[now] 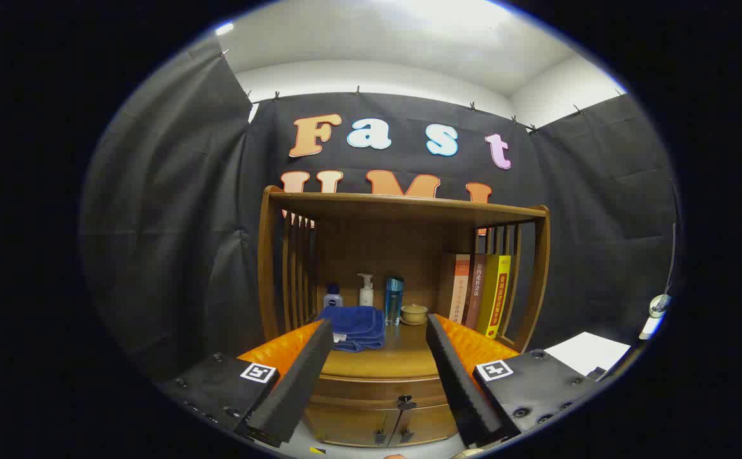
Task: Pull open the drawer, take out the items inside it, and place them on the countertop above the cabinet.
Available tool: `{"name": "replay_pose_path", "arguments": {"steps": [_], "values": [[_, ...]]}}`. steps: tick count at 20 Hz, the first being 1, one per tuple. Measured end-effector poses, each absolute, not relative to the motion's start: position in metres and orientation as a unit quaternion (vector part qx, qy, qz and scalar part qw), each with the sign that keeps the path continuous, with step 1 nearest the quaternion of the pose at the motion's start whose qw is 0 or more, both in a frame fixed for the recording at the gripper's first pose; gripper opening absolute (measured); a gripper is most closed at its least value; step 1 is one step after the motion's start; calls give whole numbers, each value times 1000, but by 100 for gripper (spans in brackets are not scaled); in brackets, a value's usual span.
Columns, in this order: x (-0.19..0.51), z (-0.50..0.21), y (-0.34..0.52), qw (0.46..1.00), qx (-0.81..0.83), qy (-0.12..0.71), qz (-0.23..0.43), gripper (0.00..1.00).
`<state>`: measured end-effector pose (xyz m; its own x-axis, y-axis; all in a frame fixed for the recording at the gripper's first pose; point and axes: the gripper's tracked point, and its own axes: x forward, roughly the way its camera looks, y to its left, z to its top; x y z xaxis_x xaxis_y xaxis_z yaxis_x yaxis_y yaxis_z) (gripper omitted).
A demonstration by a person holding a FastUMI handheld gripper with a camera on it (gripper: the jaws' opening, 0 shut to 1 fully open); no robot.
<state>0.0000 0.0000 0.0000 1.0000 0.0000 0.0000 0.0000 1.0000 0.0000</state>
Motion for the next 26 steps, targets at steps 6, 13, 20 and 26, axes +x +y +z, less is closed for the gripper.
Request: {"name": "replay_pose_path", "arguments": {"steps": [6, 13, 20, 26], "values": [[4, 1, -4, 1000, 0, 0, -4, 98], [3, 2, -10, 1000, 1, -1, -10, 98], [5, 2, -10, 1000, 1, 0, -11, 98], [1, -1, -11, 1000, 0, 3, -11, 98]]}}
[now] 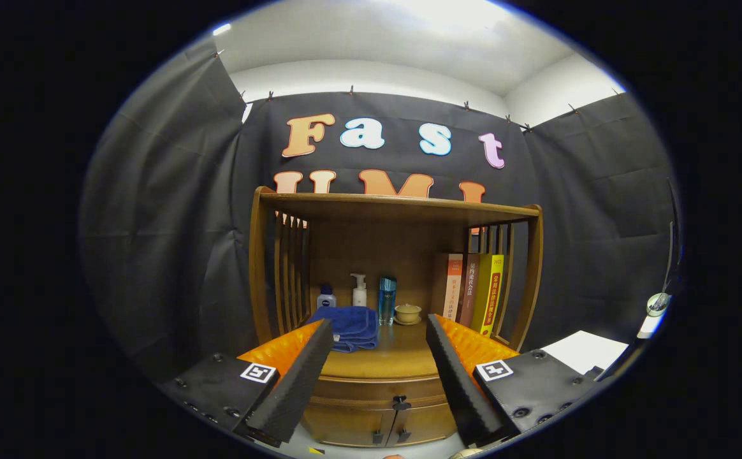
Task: Pull open the drawer, take out the items inside it, and place them on the countertop above the cabinet.
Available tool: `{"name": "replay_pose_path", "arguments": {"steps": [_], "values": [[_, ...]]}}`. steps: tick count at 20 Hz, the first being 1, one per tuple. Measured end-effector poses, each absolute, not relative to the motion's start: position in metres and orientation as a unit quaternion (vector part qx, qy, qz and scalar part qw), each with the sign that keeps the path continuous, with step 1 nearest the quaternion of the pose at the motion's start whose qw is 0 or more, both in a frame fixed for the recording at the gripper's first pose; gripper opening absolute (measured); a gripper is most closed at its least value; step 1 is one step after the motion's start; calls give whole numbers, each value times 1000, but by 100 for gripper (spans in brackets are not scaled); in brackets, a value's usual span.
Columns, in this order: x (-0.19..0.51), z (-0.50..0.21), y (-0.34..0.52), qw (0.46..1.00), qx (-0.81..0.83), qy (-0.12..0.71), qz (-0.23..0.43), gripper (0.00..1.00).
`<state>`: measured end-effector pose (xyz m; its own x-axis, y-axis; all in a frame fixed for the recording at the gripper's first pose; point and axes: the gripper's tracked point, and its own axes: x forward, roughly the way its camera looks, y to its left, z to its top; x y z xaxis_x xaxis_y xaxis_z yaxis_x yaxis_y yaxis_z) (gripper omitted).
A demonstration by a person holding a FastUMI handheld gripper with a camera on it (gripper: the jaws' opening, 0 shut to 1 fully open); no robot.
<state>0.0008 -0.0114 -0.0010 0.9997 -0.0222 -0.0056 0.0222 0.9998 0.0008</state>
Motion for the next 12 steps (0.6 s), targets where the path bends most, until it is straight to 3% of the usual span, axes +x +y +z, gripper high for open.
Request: {"name": "replay_pose_path", "arguments": {"steps": [12], "values": [[3, -1, -9, 1000, 0, 3, -12, 98]]}}
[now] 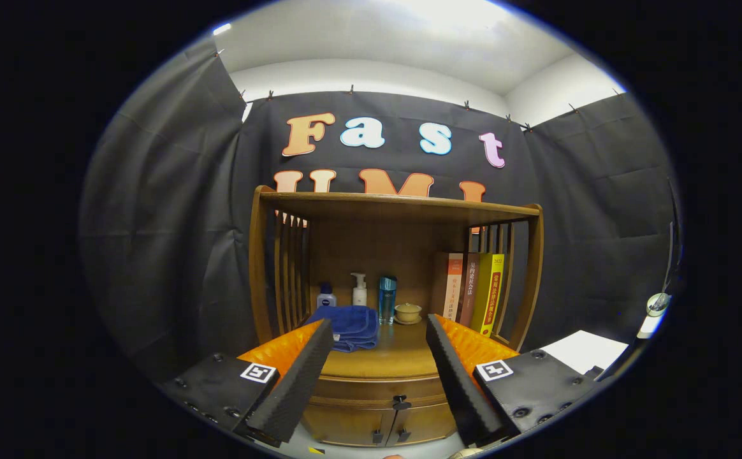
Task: Pull open the drawer, take out the items inside it, and place them on the countertop above the cabinet.
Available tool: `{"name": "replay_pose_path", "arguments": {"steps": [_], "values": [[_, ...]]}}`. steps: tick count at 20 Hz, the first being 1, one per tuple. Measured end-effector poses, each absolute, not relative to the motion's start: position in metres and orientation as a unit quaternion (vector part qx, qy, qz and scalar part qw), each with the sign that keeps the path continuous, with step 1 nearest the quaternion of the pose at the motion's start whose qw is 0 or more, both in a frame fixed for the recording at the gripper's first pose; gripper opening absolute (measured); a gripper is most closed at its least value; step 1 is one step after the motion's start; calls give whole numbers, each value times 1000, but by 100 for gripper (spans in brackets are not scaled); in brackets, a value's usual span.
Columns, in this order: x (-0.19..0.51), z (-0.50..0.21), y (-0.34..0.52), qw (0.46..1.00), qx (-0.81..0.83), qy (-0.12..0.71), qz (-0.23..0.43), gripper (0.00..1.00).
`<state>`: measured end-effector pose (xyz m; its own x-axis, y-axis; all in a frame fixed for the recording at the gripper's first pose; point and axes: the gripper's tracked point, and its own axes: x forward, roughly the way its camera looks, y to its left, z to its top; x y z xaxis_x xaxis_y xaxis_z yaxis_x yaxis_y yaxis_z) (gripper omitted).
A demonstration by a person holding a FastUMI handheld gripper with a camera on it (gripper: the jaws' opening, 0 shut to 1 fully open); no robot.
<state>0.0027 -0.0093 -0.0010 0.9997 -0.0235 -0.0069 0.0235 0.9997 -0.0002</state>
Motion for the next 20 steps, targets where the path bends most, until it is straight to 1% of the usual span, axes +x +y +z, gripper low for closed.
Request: {"name": "replay_pose_path", "arguments": {"steps": [5, 10, 15, 20], "values": [[3, -10, -16, 1000, 4, 5, -16, 98], [13, -35, -25, 1000, 6, 12, -20, 98], [27, -83, -39, 999, 8, 23, -26, 98], [36, -148, -46, 999, 17, 36, -23, 98]]}}
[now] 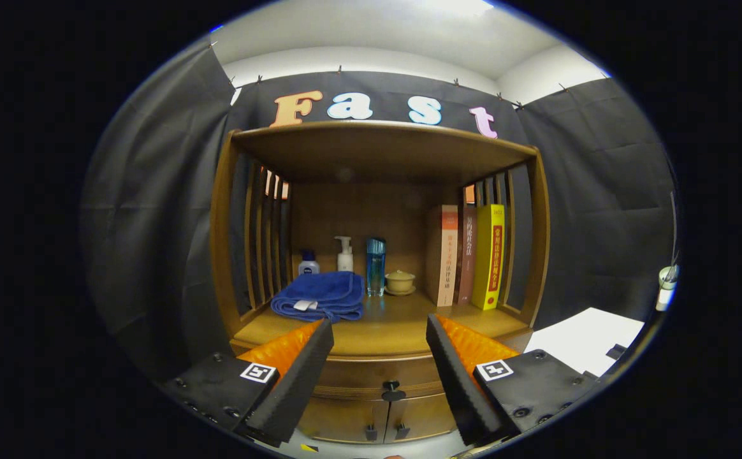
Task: Pull open the drawer, take out the items inside it, and place them on the countertop above the cabinet.
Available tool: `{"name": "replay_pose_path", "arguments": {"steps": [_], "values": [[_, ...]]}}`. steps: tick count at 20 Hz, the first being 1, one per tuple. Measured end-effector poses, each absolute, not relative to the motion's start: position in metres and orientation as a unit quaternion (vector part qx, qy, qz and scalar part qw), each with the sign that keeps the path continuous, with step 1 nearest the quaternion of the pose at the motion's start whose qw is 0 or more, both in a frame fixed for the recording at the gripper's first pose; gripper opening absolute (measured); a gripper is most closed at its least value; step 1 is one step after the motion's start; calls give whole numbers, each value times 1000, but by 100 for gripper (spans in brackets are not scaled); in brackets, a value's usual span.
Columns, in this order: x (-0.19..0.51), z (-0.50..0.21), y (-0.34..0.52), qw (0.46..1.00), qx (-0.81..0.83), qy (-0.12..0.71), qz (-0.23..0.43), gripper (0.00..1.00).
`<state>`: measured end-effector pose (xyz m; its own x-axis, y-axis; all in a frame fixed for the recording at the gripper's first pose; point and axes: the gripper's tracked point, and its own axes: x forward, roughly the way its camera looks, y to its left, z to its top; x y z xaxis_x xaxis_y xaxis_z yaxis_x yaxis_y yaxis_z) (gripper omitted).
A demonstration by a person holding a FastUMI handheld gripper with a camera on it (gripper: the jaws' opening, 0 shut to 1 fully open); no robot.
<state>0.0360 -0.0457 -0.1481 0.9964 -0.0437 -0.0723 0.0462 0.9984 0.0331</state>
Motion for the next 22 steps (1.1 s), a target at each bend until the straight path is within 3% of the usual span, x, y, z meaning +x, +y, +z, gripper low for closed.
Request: {"name": "replay_pose_path", "arguments": {"steps": [9, 22], "values": [[57, -256, -46, 996, 35, 76, -16, 98], [78, -343, -33, 992, 9, 128, -10, 98]]}}
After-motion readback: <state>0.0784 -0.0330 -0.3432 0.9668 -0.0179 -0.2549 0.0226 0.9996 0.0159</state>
